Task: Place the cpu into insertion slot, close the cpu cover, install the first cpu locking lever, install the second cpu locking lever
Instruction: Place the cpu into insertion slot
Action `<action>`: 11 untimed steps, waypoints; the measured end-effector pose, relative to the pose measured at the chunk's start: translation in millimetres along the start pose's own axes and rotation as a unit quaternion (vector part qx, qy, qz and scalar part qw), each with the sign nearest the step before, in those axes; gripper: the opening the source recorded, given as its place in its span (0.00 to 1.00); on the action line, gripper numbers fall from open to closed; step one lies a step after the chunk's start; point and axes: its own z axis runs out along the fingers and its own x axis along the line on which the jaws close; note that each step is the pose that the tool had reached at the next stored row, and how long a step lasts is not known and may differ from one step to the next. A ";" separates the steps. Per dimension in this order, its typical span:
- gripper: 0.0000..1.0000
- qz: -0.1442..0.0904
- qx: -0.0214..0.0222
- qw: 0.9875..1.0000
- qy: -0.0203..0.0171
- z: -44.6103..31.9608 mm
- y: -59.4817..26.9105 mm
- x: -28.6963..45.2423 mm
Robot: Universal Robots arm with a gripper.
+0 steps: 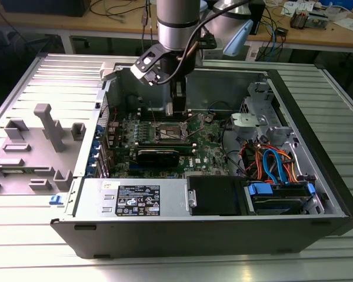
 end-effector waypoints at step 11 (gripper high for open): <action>0.55 0.000 0.000 1.000 0.000 25.8 -7.8 -0.5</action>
